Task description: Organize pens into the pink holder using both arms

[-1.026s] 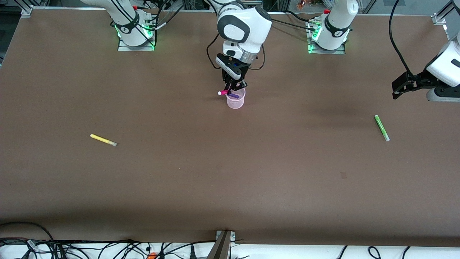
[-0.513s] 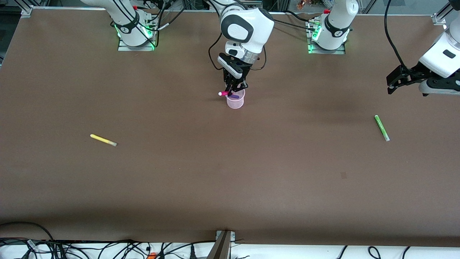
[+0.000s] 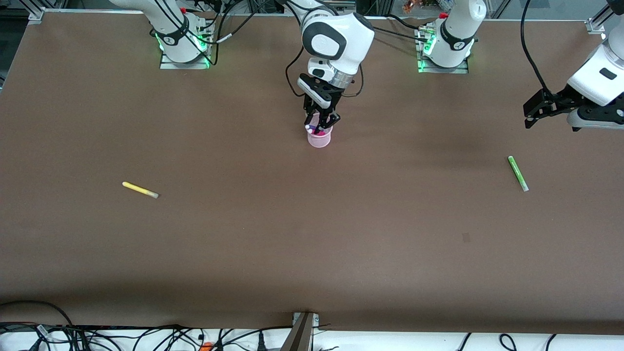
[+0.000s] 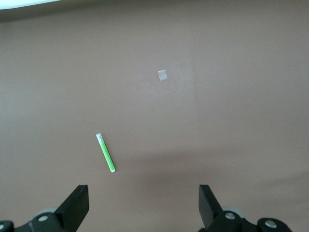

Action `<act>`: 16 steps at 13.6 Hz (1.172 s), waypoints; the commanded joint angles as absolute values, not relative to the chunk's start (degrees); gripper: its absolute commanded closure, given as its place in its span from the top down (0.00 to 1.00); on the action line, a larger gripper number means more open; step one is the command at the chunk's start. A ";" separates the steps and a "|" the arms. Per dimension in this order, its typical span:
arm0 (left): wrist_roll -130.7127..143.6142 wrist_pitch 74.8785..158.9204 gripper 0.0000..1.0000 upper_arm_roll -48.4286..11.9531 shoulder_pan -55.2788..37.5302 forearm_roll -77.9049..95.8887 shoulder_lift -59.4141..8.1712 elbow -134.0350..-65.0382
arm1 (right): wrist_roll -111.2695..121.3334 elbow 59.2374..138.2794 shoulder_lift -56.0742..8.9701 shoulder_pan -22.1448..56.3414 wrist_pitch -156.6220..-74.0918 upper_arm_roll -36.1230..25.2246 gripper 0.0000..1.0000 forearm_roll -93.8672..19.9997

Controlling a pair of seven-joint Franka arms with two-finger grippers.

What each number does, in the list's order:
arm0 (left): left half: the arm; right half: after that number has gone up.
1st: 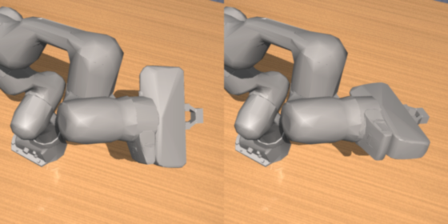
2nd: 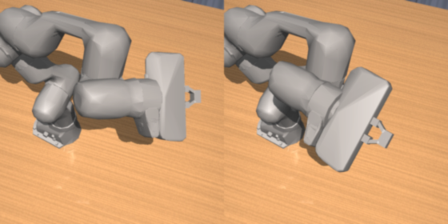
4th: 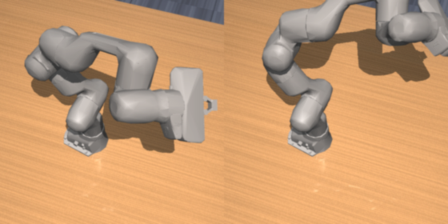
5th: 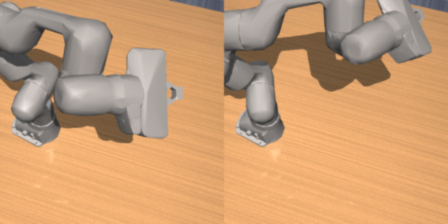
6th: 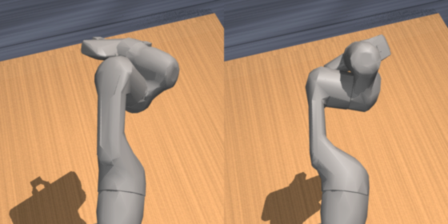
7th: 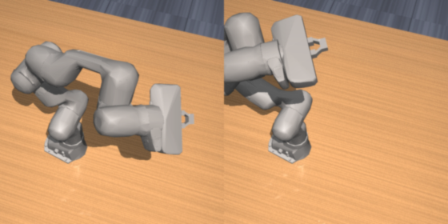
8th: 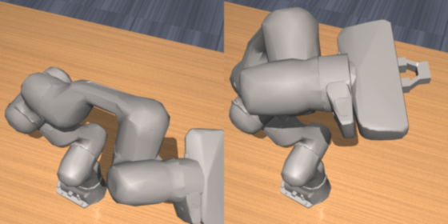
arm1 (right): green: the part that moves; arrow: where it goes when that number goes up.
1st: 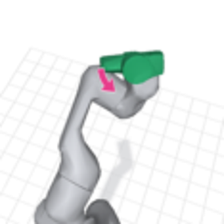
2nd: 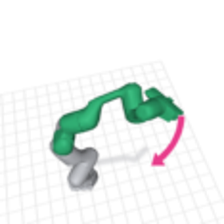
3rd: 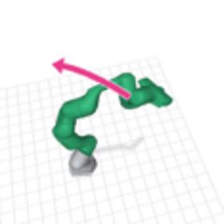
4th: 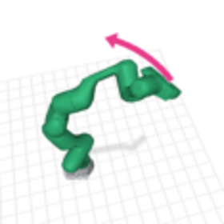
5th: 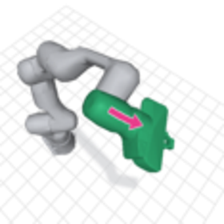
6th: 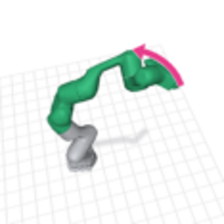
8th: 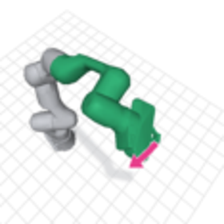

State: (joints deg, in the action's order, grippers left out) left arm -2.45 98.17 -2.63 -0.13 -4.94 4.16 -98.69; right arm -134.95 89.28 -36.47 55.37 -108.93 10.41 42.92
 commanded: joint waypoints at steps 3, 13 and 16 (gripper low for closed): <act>-2.02 99.67 1.00 1.83 -3.68 -4.66 4.92 -99.49 | -133.17 84.30 -36.22 55.29 -104.68 9.40 0.95 43.24; -1.41 94.14 1.00 1.32 -3.34 -7.47 4.13 -97.73 | -83.02 83.14 -20.22 35.43 -100.99 5.64 0.89 14.97; -1.58 93.61 1.00 1.23 -3.34 -7.47 4.13 -96.95 | -67.03 83.14 -17.59 35.33 -98.10 -3.92 0.95 4.77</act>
